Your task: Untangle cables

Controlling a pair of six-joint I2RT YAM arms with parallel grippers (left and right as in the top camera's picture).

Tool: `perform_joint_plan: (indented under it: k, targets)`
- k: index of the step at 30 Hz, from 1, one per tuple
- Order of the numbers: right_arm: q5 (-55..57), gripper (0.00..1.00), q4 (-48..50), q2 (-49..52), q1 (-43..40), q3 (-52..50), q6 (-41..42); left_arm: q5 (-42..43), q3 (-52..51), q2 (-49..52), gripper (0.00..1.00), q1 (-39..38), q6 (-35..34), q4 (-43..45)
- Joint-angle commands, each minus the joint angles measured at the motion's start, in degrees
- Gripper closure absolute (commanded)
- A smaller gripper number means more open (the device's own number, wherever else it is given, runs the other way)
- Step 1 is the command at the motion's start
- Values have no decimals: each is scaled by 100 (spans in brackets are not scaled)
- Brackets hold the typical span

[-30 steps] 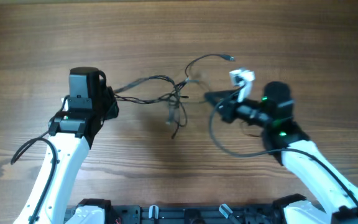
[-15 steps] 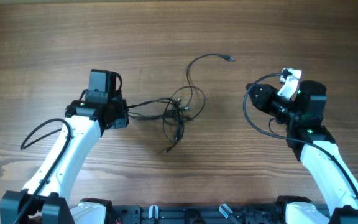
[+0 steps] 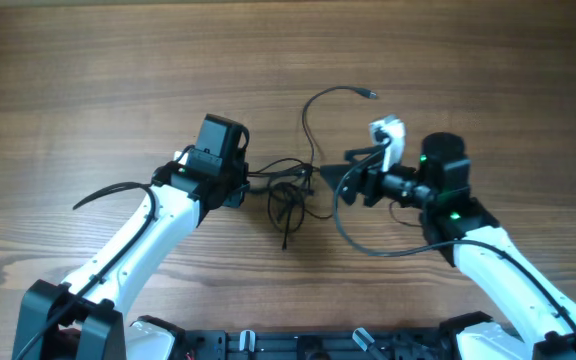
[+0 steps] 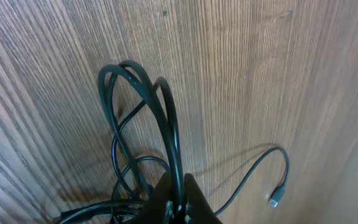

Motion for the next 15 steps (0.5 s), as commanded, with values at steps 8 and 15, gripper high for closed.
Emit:
perform_joint_plan:
  k: [8, 15]
  targets:
    - [1119, 37, 686, 1340, 960, 44, 57, 118, 24, 81, 96, -31, 109, 146]
    - [431, 95, 970, 610, 376, 46, 813, -415, 24, 81, 96, -7, 107, -367]
